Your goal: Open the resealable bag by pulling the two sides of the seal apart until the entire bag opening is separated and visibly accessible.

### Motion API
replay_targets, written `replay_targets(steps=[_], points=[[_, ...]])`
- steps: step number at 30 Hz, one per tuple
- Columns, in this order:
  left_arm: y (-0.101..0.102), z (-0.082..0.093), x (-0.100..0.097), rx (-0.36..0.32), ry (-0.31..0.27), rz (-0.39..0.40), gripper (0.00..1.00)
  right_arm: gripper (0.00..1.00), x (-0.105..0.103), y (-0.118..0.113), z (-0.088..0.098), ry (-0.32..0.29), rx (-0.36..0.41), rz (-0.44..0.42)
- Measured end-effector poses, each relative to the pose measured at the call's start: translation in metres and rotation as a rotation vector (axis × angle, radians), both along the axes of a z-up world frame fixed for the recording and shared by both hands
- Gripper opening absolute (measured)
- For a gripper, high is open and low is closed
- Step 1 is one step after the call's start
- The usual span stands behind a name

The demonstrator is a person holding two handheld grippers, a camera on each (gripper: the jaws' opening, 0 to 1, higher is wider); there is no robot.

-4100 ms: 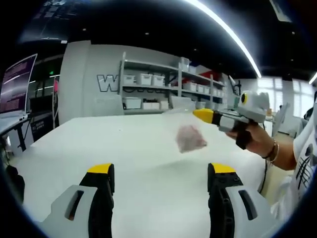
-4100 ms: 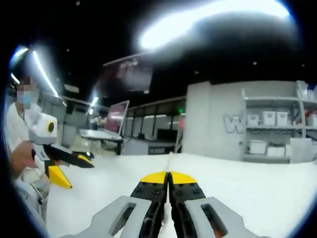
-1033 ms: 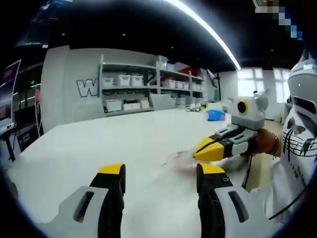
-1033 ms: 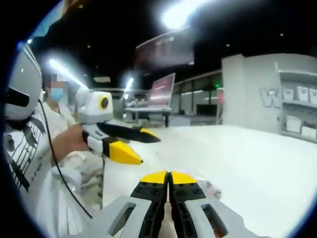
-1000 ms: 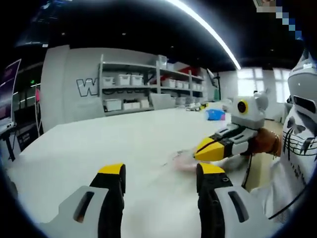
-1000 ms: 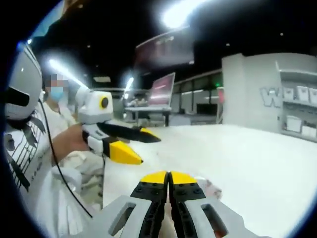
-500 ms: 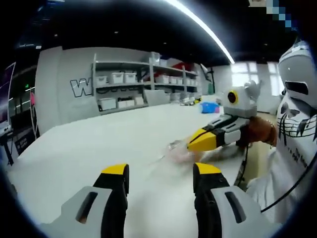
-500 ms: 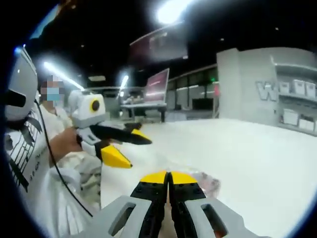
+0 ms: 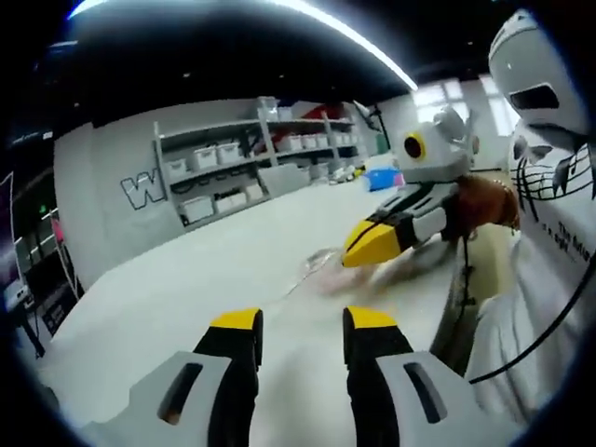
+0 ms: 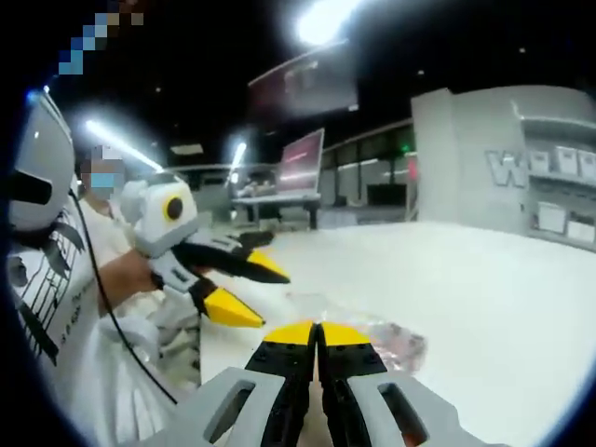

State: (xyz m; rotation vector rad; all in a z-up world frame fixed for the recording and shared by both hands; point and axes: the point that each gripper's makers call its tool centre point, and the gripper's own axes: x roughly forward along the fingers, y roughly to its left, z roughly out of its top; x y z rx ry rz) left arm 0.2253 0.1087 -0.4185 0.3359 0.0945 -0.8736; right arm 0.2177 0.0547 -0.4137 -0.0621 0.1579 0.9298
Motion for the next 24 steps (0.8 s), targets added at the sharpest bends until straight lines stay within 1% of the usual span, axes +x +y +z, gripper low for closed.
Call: replay_targets(steps=[3, 9, 13, 18, 24], points=[[-0.0009, -0.0001, -0.0012, -0.006, 0.001, -0.005, 0.33, 0.00, -0.0011, 0.0004, -0.0004, 0.002, -0.001, 0.002], [0.0023, 0.0023, -0.0009, 0.004, -0.018, 0.000, 0.30, 0.00, -0.0036, 0.0019, -0.0007, 0.015, 0.008, 0.006], [0.0056, -0.0011, 0.0000, 0.071, -0.057, 0.008, 0.27, 0.00, -0.0053, 0.0035, -0.0010, 0.019, 0.009, 0.009], [-0.0008, -0.0054, -0.0020, 0.137, -0.102, -0.022, 0.23, 0.00, -0.0070, 0.0048, -0.0015, 0.024, 0.013, 0.012], [-0.0038, -0.0049, 0.0007, 0.168, -0.132, -0.034, 0.20, 0.00, -0.0091, 0.0062, -0.0019, 0.031, 0.019, 0.013]])
